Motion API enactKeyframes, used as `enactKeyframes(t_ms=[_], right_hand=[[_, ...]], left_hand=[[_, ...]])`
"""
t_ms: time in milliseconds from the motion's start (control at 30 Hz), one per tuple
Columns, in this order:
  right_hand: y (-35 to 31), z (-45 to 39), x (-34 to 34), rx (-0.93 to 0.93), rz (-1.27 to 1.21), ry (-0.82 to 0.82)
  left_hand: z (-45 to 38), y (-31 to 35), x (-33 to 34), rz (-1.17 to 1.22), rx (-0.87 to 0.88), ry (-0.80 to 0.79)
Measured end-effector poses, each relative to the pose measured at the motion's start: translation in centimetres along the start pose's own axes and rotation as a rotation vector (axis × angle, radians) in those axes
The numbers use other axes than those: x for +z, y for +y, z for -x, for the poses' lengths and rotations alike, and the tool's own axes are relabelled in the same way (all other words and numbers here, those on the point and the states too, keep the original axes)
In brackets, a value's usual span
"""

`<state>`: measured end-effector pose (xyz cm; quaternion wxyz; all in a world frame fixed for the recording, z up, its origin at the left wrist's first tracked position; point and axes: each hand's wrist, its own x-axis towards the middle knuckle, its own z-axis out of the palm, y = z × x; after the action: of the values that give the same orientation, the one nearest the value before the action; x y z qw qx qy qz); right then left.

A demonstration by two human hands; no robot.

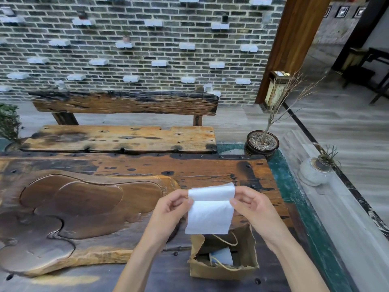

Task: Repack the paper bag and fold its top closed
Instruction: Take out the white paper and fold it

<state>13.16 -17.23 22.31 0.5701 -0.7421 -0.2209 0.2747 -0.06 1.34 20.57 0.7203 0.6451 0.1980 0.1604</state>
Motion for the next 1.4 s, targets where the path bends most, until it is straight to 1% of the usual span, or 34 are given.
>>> enactKeyframes(t_ms=[200,300,400,500,667,767,933,1000,1033,1133,1200,1333,1400], right_hand=[[0.2,1.0,0.6,-0.018,0.039,0.057],[0.3,1.4,0.6,-0.026,0.040,0.098],[0.4,1.4,0.6,0.021,-0.045,0.147],[0.3,1.2,0.6,0.092,-0.119,0.118],[-0.6,1.3,1.1,0.101,0.009,0.043],[-0.7,1.3,1.3,0.093,0.110,0.055],[-0.7,1.8,1.7,0.056,0.132,0.061],[-0.5,2.1,2.0,0.038,0.082,0.077],[-0.5,2.3,2.2,0.027,0.067,0.095],[-0.4,2.6,2.2,-0.010,0.041,0.165],[-0.3,2.9,2.1,-0.045,0.001,0.192],[-0.3,3.3,2.3,-0.102,-0.017,0.173],[-0.2,3.4,2.5,-0.125,-0.014,0.169]], left_hand=[[0.3,0.2,0.0,-0.075,0.024,-0.029],[0.7,-0.1,0.2,-0.098,0.025,-0.001],[1.0,-0.5,0.3,-0.106,0.013,0.023],[1.3,-0.5,0.5,-0.109,0.022,0.025],[1.7,0.3,0.9,-0.121,0.023,0.015],[2.0,0.6,0.7,-0.138,0.024,0.026],[2.6,0.4,1.0,-0.151,0.016,0.051],[2.8,0.2,1.3,-0.098,0.002,0.063],[2.9,0.2,1.5,-0.036,-0.006,0.083],[3.1,0.7,2.0,0.264,-0.057,0.146],[3.1,0.1,2.2,0.335,-0.083,0.143],[3.7,-0.5,2.7,0.149,-0.140,0.056],[4.0,-0.6,3.1,0.107,-0.169,0.049]])
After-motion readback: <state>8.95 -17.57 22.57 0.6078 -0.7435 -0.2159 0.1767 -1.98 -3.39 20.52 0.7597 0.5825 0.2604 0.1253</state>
